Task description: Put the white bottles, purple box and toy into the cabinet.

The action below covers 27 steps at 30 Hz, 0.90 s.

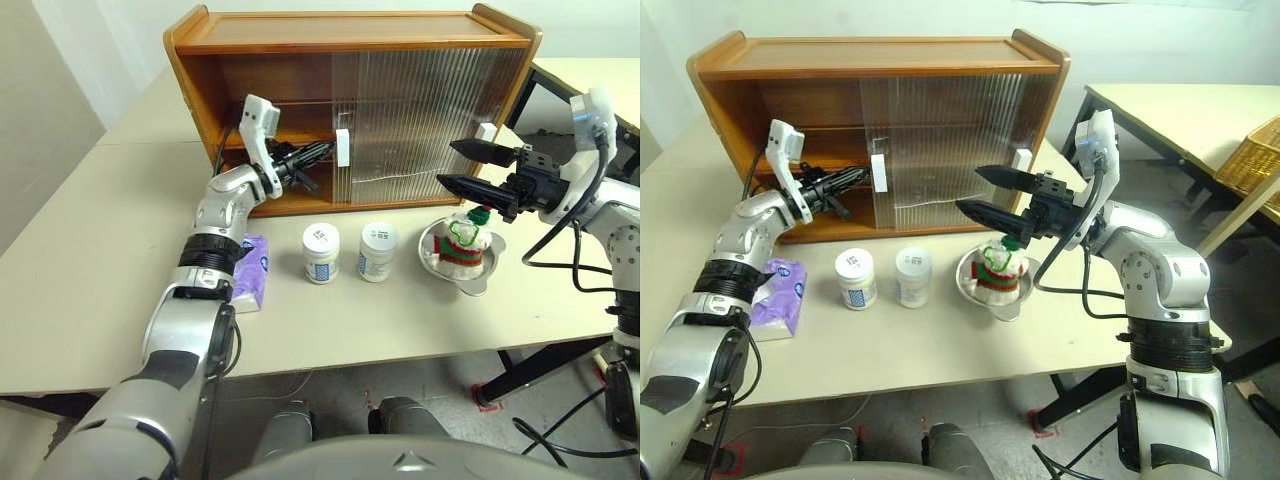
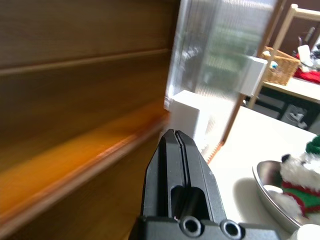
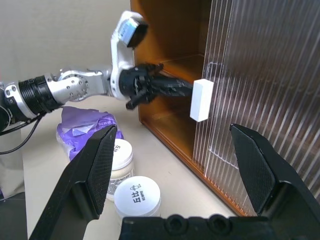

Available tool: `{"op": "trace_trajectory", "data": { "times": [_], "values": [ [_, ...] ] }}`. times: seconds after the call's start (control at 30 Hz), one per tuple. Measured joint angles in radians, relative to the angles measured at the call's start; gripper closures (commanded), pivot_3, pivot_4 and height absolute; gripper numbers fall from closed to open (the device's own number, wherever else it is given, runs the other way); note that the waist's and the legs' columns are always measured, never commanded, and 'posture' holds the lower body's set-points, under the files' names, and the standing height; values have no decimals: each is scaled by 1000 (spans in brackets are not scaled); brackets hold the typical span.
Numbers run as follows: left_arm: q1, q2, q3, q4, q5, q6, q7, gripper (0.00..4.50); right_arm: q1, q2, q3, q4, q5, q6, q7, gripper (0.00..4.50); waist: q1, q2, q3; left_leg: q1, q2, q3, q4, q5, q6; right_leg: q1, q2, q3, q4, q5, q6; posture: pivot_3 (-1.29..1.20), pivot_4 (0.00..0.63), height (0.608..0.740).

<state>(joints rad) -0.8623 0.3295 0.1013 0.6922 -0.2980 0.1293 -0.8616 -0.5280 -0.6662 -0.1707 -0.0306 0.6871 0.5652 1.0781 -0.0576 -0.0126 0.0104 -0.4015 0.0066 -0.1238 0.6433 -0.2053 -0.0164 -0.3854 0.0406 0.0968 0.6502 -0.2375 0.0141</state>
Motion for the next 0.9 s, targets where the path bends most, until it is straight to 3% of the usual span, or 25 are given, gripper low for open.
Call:
{"op": "trace_trajectory", "data": {
  "times": [0.3,0.33,0.43,0.57,0.77,0.9],
  "values": [
    [103,84,60,-253,-94,126,12,4440,-27,20,29,31,-20,-5,17,0,6,0,0,1,-1,3,1,0,0,0,1,-3,0,1,1,-82,0,740],
    [121,95,63,-287,-105,145,10,4280,-34,24,33,37,-21,-6,21,0,8,0,0,1,-1,3,1,0,0,0,1,-2,0,1,1,-82,0,740],
    [206,153,79,-421,-148,217,-7,3544,-56,35,43,53,-26,-16,35,0,12,0,0,2,0,3,0,0,0,0,1,-2,0,1,1,-45,0,740],
    [382,278,140,-569,-194,283,-41,2049,-76,41,60,94,-34,-25,59,0,15,1,-1,3,1,2,-2,-1,-2,-2,3,0,1,1,-1,-24,0,740],
    [556,371,246,-666,-240,299,-52,43,-100,65,84,127,-47,-34,88,0,41,2,-1,2,5,-8,-5,-1,-5,-6,-1,4,1,3,-11,15,0,740],
    [698,390,305,-747,-278,326,-52,43,-110,69,92,153,-60,-36,103,0,51,2,-1,0,6,-8,-14,-2,-10,-11,-1,4,1,3,-16,20,0,740]
  ]
}}
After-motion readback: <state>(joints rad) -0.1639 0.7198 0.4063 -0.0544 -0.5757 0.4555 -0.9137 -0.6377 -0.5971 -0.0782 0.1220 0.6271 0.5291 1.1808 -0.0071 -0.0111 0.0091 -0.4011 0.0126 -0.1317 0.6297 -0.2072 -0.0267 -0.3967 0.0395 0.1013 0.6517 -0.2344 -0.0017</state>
